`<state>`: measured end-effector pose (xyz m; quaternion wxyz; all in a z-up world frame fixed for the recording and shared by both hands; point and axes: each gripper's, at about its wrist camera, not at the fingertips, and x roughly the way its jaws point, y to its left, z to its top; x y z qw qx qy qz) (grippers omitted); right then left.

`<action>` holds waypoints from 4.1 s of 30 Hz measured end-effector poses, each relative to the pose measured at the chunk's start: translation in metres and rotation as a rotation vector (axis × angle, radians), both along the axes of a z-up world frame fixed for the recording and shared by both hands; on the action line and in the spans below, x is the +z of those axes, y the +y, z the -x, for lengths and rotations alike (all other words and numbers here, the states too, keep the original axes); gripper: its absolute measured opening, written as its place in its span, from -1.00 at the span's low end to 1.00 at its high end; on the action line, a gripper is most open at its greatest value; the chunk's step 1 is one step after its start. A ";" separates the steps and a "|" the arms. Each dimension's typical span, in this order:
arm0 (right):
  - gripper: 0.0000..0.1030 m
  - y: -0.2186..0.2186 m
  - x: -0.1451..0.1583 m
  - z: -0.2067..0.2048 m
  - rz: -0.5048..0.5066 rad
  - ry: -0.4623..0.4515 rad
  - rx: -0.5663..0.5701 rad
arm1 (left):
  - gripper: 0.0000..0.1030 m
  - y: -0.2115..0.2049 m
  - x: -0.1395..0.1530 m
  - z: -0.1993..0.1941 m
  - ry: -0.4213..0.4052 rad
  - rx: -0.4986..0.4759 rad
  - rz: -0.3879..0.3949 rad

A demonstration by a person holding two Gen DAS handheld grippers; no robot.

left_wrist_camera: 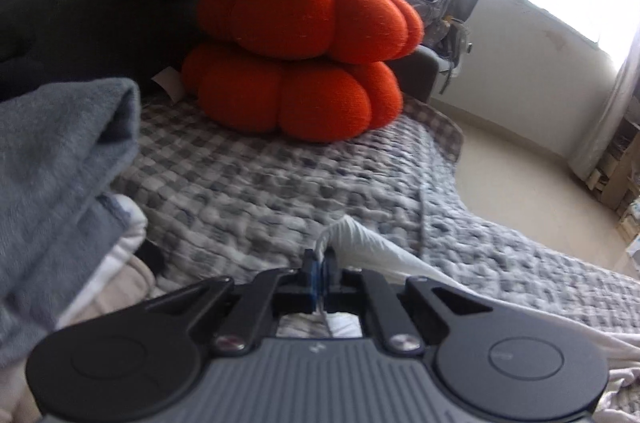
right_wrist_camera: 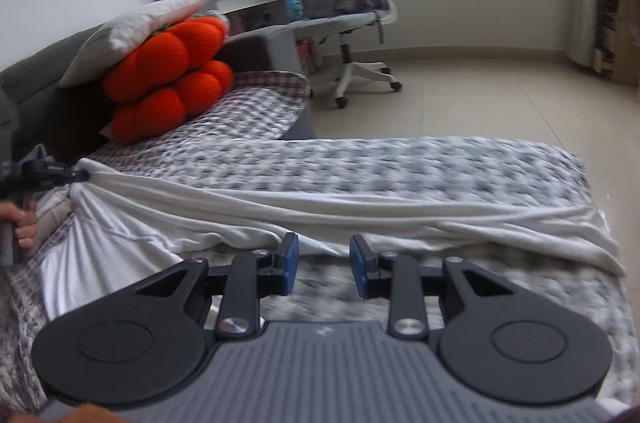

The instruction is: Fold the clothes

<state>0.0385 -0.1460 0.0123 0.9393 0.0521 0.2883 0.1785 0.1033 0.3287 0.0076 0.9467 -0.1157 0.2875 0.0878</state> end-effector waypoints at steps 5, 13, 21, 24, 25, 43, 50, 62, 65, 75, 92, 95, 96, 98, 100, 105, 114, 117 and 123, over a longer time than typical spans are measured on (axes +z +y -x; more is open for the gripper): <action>-0.37 0.016 -0.005 -0.004 0.019 0.009 0.021 | -0.94 0.004 -0.007 -0.010 0.027 0.003 -0.040; -0.37 0.030 -0.013 0.003 0.013 0.019 0.031 | -0.37 -0.005 -0.025 -0.017 0.141 -0.036 0.013; -0.37 0.021 -0.011 0.017 -0.005 0.019 -0.002 | -0.09 0.006 -0.002 0.058 0.134 0.024 0.099; -0.36 0.018 -0.010 0.025 -0.016 0.019 -0.001 | -0.02 0.006 -0.009 0.104 0.166 0.006 0.268; -0.35 0.017 -0.010 0.027 -0.017 0.021 -0.003 | -0.01 0.006 -0.011 0.117 0.159 0.005 0.326; -0.27 -0.018 -0.024 0.064 -0.072 0.027 -0.081 | -0.63 -0.035 -0.044 0.118 0.130 0.125 0.457; -0.26 -0.042 -0.032 0.067 -0.184 0.072 -0.074 | -0.85 -0.020 -0.038 0.135 0.046 0.199 0.452; -0.26 -0.022 -0.041 0.067 -0.210 0.137 -0.004 | -0.86 0.024 -0.018 0.176 -0.067 0.279 0.424; -0.26 -0.014 -0.042 0.064 -0.241 0.159 0.021 | -0.86 0.032 -0.018 0.179 -0.093 0.309 0.403; -0.22 -0.004 -0.040 0.066 -0.161 0.144 0.023 | -0.50 0.047 -0.050 0.167 0.039 0.219 0.489; -0.11 -0.015 -0.036 0.061 -0.199 0.116 0.016 | 0.11 0.046 0.004 0.175 0.023 0.183 0.225; -0.11 -0.017 -0.037 0.058 -0.200 0.115 0.015 | 0.20 0.030 0.011 0.157 0.033 0.122 0.195; -0.11 -0.017 -0.038 0.058 -0.201 0.117 0.015 | 0.27 0.023 0.013 0.148 0.039 0.098 0.179; -0.11 -0.017 -0.039 0.058 -0.200 0.119 0.017 | 0.28 0.005 0.017 0.124 0.064 0.054 0.130; -0.10 -0.015 -0.038 0.059 -0.187 0.112 0.023 | 0.30 -0.011 0.021 0.097 0.072 0.019 0.072; -0.09 -0.018 -0.036 0.061 -0.173 0.104 0.020 | 0.32 -0.021 0.005 0.021 0.143 -0.014 0.017; -0.08 -0.023 -0.041 0.059 -0.162 0.096 0.016 | -0.98 -0.014 -0.017 -0.011 0.155 0.106 0.025; -0.07 -0.022 -0.040 0.058 -0.164 0.079 0.017 | -0.99 -0.003 -0.008 -0.006 0.108 0.170 0.047; -0.07 -0.016 -0.038 0.053 -0.179 0.063 0.011 | -0.99 0.006 0.007 -0.006 0.063 0.178 0.070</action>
